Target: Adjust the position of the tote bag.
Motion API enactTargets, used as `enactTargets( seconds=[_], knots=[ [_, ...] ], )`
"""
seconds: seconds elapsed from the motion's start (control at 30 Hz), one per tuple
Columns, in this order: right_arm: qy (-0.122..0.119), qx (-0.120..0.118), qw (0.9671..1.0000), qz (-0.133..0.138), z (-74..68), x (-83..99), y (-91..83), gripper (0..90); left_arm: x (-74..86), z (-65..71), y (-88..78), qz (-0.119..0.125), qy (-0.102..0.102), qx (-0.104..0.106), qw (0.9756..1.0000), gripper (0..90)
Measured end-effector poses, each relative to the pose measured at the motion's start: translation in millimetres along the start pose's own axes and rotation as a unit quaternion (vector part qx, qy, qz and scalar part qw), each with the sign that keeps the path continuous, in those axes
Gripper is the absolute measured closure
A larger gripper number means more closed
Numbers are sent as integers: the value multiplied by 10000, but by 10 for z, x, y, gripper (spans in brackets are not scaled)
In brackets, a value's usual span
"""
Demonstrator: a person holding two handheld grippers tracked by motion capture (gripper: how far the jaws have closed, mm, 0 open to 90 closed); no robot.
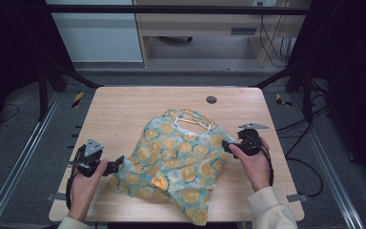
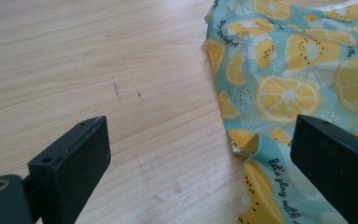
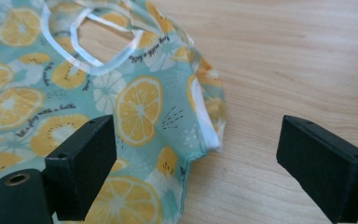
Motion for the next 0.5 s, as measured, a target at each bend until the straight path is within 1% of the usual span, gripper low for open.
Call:
enactTargets(
  seconds=[0.03, 0.07, 0.1, 0.13, 0.2, 0.23, 0.27, 0.3, 0.33, 0.37, 0.4, 0.47, 0.5],
  knots=[
    [-3, -50, 9999, -117, 1, 4, 51, 125, -3, 9, -4, 22, -26, 7, 10000, 48],
    [-21, -30, 9998, -214, -1, 11, 100, 133, -10, 15, -10, 41, -11, 9, 10000, 48],
    [-21, -30, 9998, -214, -1, 11, 100, 133, -10, 15, -10, 41, -11, 9, 10000, 49],
    [-38, -83, 9994, -325, -13, 16, 187, 235, -32, 27, -28, 95, 2, 11, 10000, 49],
    [-145, -238, 9989, -389, -51, 6, 243, 421, -56, 40, -37, 118, 16, 31, 9999, 49],
    [-145, -238, 9989, -389, -51, 6, 243, 421, -56, 40, -37, 118, 16, 31, 9999, 49],
    [-333, -333, 9985, -281, -109, -14, 248, 646, -99, 59, -29, 122, 34, 97, 9999, 50],
    [-387, -397, 9984, -139, -141, -32, 226, 727, -99, 59, -29, 122, 34, 97, 9999, 50],
    [-421, -504, 9978, 15, -175, -52, 195, 797, -162, 75, -10, 85, 24, 82, 9999, 51],
    [-421, -504, 9978, 15, -175, -52, 195, 797, -162, 75, -10, 85, 24, 82, 9999, 54],
    [-526, -659, 9958, 360, -247, -83, 108, 853, -248, 91, 32, 17, 37, 132, 9999, 53],
    [-683, -716, 9938, 511, -301, -92, 48, 862, -351, 106, 116, -55, 28, 158, 9999, 54],
    [-683, -716, 9938, 511, -301, -92, 48, 862, -351, 106, 116, -55, 28, 158, 9999, 54]
  ],
)
Point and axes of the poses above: each handheld gripper's, and its own axes: y roughly forward along the jaws, x roughly out of its underside, z roughly to its right, the point moved 2 cm from there along y, roughly forward along the jaws, and after that the axes turned 4 degrees about -y, right-handed, at the moved point
